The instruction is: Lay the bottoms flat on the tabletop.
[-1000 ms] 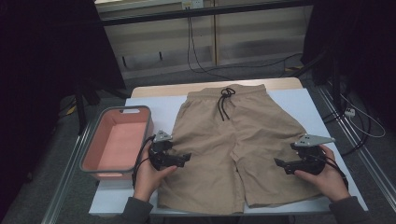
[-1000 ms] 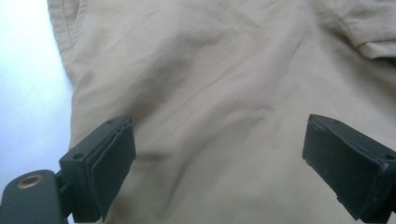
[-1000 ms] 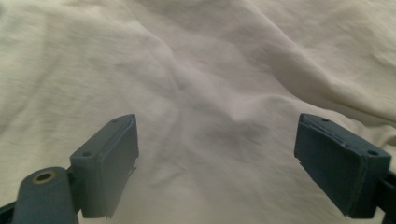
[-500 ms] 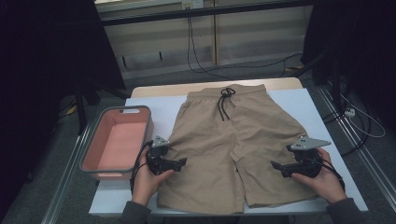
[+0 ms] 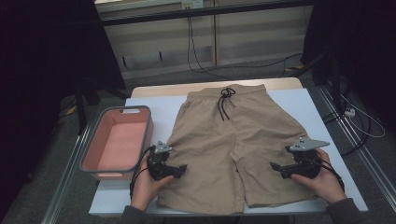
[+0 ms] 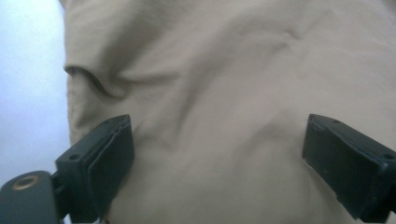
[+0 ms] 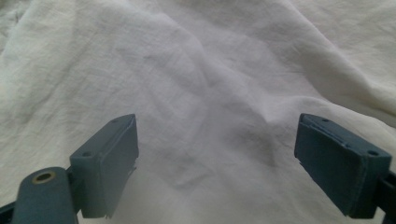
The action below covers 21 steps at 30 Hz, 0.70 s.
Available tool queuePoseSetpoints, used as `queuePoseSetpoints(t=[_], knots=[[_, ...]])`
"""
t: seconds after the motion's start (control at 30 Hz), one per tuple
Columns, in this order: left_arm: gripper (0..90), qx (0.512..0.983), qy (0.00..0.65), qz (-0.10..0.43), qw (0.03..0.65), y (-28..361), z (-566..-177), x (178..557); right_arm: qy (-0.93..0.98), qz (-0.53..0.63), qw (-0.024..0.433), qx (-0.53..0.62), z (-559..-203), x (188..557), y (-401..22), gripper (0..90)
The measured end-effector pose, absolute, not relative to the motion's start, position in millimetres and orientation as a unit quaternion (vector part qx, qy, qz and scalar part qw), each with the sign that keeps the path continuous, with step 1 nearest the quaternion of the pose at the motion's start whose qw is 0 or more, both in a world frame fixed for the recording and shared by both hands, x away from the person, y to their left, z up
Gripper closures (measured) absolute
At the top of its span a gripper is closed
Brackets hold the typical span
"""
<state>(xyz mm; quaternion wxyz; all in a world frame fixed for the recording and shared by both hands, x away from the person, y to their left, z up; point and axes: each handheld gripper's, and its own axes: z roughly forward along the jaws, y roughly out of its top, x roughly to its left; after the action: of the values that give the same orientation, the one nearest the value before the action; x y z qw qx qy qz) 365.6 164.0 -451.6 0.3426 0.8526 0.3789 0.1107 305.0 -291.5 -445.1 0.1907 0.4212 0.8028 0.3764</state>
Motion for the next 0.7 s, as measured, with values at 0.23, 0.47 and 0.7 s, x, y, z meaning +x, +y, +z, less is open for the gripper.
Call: queuePoseSetpoints(t=[0.23,0.47,0.7], knots=[[27.9,0.848,0.389,0.114,0.342,166.8,-448.6,363.4,0.804,0.375,0.189,0.421,-447.0,305.1,-291.7,13.3],[46.3,0.851,0.387,0.105,0.34,164.9,-445.8,362.0,0.8,0.379,0.189,0.425,-447.3,305.4,-292.8,13.2],[72.2,0.847,0.4,0.088,0.338,161.1,-443.6,364.6,0.798,0.381,0.19,0.427,-447.5,301.7,-296.2,13.2]])
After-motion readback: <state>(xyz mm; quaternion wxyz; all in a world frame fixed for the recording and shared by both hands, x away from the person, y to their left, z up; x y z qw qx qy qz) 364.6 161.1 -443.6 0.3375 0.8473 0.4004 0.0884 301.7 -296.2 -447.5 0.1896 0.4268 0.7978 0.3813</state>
